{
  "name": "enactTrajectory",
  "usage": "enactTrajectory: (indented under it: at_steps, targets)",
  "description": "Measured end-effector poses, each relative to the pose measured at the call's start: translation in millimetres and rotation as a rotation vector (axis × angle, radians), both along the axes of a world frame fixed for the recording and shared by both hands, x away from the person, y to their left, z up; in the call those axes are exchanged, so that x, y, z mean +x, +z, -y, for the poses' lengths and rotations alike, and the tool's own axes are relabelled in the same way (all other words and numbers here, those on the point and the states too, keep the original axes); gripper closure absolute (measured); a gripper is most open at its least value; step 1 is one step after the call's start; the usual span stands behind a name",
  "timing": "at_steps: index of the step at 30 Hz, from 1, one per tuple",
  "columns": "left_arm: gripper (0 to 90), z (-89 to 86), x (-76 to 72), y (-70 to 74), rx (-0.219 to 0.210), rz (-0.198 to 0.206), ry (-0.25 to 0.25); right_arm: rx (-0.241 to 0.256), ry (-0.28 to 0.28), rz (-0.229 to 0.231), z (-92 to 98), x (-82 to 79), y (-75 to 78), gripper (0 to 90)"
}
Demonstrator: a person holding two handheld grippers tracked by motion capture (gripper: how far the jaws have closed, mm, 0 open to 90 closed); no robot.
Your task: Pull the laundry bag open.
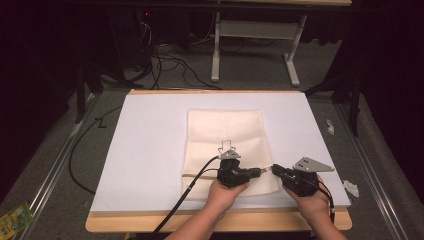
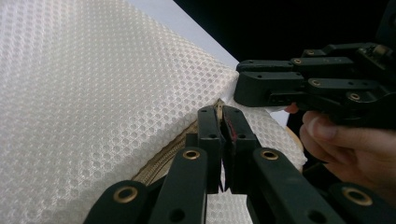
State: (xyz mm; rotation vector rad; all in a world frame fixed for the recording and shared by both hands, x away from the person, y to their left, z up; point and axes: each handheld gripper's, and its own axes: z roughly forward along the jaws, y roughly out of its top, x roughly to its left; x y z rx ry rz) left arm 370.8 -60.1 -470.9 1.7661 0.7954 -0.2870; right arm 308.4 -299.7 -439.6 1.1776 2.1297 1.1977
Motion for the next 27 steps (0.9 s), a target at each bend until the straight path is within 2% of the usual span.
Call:
enactTrajectory:
  at_steps: [1,4,6,7,10,14,16,19,27]
  targets:
    - [87.7,-1.4,1.6,-1.1,-0.008,-0.018,-0.005,0.0,0.0,0.0,0.0,0.0,0.0,85.7]
    - [87.7,-7.8,8.5,-7.6,-0.067,-0.122,-0.017,0.01,0.01,-0.012,-2.0,0.0,-0.8,85.9]
    - [87.7,-9.9,9.7,-9.5,-0.089,-0.146,-0.02,0.016,0.011,-0.013,-2.1,0.1,-0.6,85.9]
    - [87.7,-10.5,9.8,-9.8,-0.088,-0.144,-0.024,0.023,0.012,-0.016,-1.8,0.3,-0.5,85.9]
    - [87.6,-10.4,9.9,-11.7,-0.106,-0.17,-0.02,0.014,0.018,-0.012,-2.7,-0.6,-0.4,86.0]
    - [85.3,-5.3,9.0,-12.8,-0.108,-0.161,-0.005,0.037,0.024,-0.005,-1.5,-1.2,0.2,86.0]
    - [84.9,-3.2,9.2,-14.7,-0.109,-0.169,0.005,0.04,0.023,-0.005,-1.4,-1.3,0.4,86.0]
    - [84.1,1.2,6.7,-16.6,-0.111,-0.157,0.01,0.039,0.021,-0.006,-0.6,-1.1,0.3,85.9]
    - [87.2,5.6,3.8,-16.5,-0.111,-0.13,0.016,0.045,0.02,-0.001,-0.2,-0.9,0.7,85.9]
